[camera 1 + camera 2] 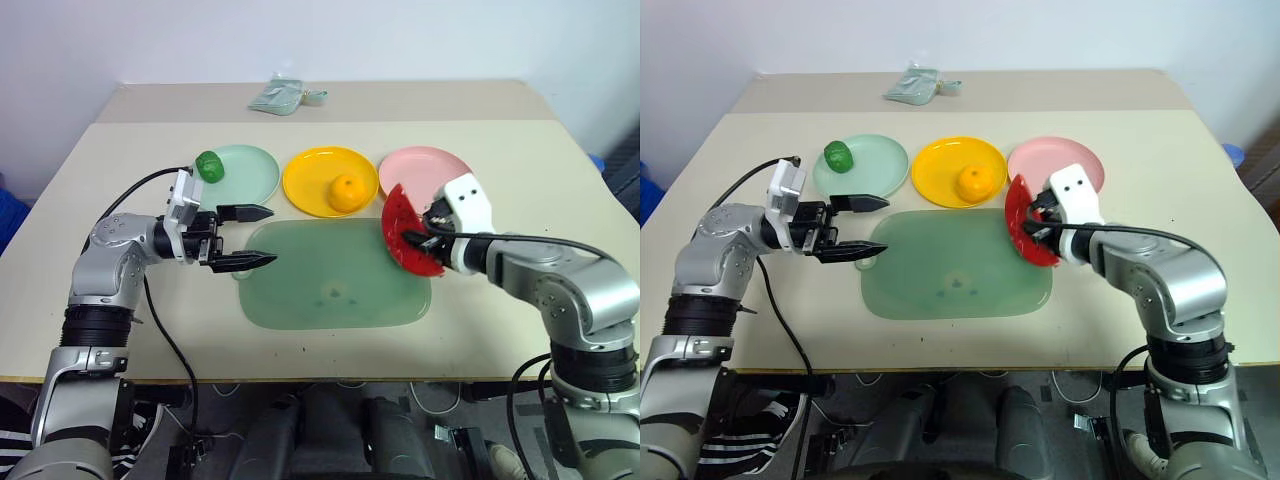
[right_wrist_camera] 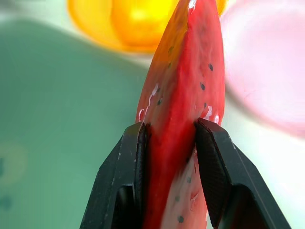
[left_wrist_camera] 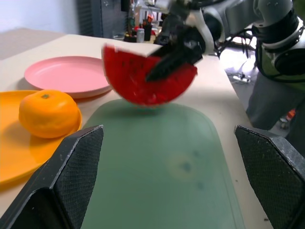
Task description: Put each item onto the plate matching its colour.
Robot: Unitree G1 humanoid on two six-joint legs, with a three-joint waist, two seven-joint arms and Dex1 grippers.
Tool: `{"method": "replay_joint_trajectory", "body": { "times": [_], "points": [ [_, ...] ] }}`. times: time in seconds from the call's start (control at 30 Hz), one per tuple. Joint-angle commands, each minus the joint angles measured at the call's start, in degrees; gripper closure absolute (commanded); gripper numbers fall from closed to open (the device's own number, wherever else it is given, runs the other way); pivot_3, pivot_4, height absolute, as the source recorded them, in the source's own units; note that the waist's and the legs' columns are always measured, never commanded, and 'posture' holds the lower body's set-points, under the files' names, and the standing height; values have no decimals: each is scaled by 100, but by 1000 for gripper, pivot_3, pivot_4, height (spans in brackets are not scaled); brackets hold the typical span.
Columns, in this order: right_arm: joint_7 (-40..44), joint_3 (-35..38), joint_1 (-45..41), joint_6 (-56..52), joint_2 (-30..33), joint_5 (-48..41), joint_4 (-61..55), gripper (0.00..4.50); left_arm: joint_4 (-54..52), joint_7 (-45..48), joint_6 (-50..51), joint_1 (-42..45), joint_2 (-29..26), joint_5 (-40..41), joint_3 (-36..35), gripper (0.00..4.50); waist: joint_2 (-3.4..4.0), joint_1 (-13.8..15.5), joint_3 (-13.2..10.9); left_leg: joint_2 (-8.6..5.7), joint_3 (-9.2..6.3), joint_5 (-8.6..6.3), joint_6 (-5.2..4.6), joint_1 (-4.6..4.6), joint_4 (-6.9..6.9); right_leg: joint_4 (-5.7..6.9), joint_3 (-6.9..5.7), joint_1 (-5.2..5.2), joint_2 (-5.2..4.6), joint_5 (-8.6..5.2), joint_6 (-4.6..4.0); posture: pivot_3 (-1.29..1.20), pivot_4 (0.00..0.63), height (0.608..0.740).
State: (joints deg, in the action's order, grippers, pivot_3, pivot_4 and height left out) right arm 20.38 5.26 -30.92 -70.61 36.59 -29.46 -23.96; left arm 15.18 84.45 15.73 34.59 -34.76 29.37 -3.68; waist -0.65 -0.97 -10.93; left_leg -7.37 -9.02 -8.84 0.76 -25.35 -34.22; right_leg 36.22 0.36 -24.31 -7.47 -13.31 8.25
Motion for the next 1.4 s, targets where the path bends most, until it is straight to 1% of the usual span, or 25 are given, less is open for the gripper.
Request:
{"method": "replay_joint_trajectory", "body": {
  "times": [0.03,0.1,0.2,0.23,0.4,0.5,0.57,0.67,0.7,0.73,0.77,0.8,0.87,0.9,0.93,1.03,1.1,1.2,1.23,1.27,1.33,1.37,1.4],
  "points": [
    [297,65,-111,416,213,57,15,3583,-141,-51,-10,151,-4,139,-121,0,0,0,0,0,0,0,0,0,0,0,0,0,0,0,0,0,150,740],
    [305,26,-280,732,269,236,245,3583,-128,-65,-8,176,6,144,-121,0,0,0,0,0,1,0,0,0,0,0,0,0,0,0,0,0,150,740],
    [215,115,-696,1146,220,482,924,3583,-121,-90,13,216,31,160,-111,0,0,-15,0,0,6,0,0,0,0,0,2,0,0,0,0,0,150,740],
    [179,79,-874,1485,175,649,1268,3583,-110,-110,46,239,57,181,-114,0,0,-11,0,1,7,0,0,0,0,0,2,0,0,0,0,0,150,740],
    [51,-271,-1675,3328,-56,1612,3536,3583,15,-502,197,408,264,114,-75,0,0,-11,0,2,14,0,0,1,0,-1,5,-1,3,1,0,0,150,740],
    [119,-279,-2149,4275,-339,1837,4853,3583,132,-785,-291,424,410,-192,-17,0,0,-18,0,2,15,1,1,2,2,0,7,-1,4,1,0,0,150,740],
    [242,-249,-2444,4903,-554,1916,5764,3583,282,-1169,-609,456,542,-481,35,0,0,-25,0,2,24,1,1,4,3,1,14,-2,5,2,1,0,150,740],
    [421,-248,-2802,5593,-752,2074,6932,3583,258,-1261,-654,406,641,-543,86,0,1,-52,-1,5,46,2,2,6,7,2,19,-3,9,2,0,0,150,740],
    [465,-230,-2886,5746,-805,2100,7232,2797,215,-1310,-753,371,674,-561,67,0,1,-75,-1,7,50,2,2,6,8,2,24,-6,11,2,0,0,150,740],
    [492,-268,-2939,5931,-824,2187,7464,2569,157,-1338,-817,336,696,-547,49,0,1,-93,-1,7,52,2,2,6,10,1,26,-7,11,2,0,0,150,740],
    [527,-247,-2984,6037,-850,2201,7641,2197,99,-1347,-779,309,679,-509,39,0,1,-106,-1,8,53,2,2,6,11,2,29,-8,12,2,0,0,150,740],
    [559,-215,-3023,6144,-862,2213,7792,1772,75,-1387,-741,297,643,-504,30,0,1,-113,-1,7,54,2,2,6,10,2,31,-8,12,2,0,0,150,740],
    [677,-171,-3061,6275,-814,2215,7856,734,100,-1377,-682,282,555,-480,5,0,1,-141,-1,7,54,1,2,6,11,2,33,-8,14,2,0,0,150,740],
    [733,-124,-3067,6312,-771,2183,7803,301,130,-1411,-670,285,526,-496,-4,0,2,-160,-2,8,54,1,2,6,11,2,35,-9,15,2,0,0,150,740],
    [785,-81,-3060,6377,-733,2156,7728,43,152,-1439,-706,288,512,-511,-15,0,2,-164,-2,10,54,1,2,6,12,5,40,-13,16,2,0,0,150,740],
    [1171,189,-2763,6318,-573,1806,6722,43,123,-1332,-715,275,454,-397,-69,0,5,-165,-3,14,54,1,2,6,16,9,51,-21,21,2,0,0,150,740],
    [1509,322,-2324,5956,-498,1444,5566,43,151,-1212,-754,276,401,-350,-106,0,5,-161,-3,15,55,1,1,6,19,12,57,-27,21,2,0,0,150,740],
    [2029,525,-1254,5095,-308,508,3114,43,152,-897,-788,257,304,-232,-158,0,4,-150,-3,20,52,0,0,6,18,11,58,-26,25,2,0,0,150,740],
    [2159,551,-963,4830,-235,228,2479,43,174,-787,-728,268,259,-175,-169,0,5,-140,-3,21,54,-1,-1,6,14,11,61,-26,26,2,0,0,150,740],
    [2333,553,-496,4699,-40,63,1673,43,161,-637,-693,253,202,-109,-173,0,4,-142,-3,21,53,-2,-1,6,12,12,61,-25,26,2,0,0,150,740],
    [2534,555,63,4402,244,-193,717,43,209,-415,-671,267,114,-37,-174,0,5,-124,-3,20,54,-3,-3,6,10,11,63,-24,25,2,1,0,150,740],
    [2737,608,410,4114,460,-495,284,43,235,-317,-608,267,74,-11,-150,0,5,-123,-3,21,56,-5,-4,6,7,11,63,-22,25,2,1,0,150,740],
    [2884,685,826,4056,653,-553,-124,43,234,-197,-612,235,44,10,-133,0,5,-115,-2,22,59,-4,-4,6,6,10,65,-23,25,2,1,0,150,740]
  ]
}}
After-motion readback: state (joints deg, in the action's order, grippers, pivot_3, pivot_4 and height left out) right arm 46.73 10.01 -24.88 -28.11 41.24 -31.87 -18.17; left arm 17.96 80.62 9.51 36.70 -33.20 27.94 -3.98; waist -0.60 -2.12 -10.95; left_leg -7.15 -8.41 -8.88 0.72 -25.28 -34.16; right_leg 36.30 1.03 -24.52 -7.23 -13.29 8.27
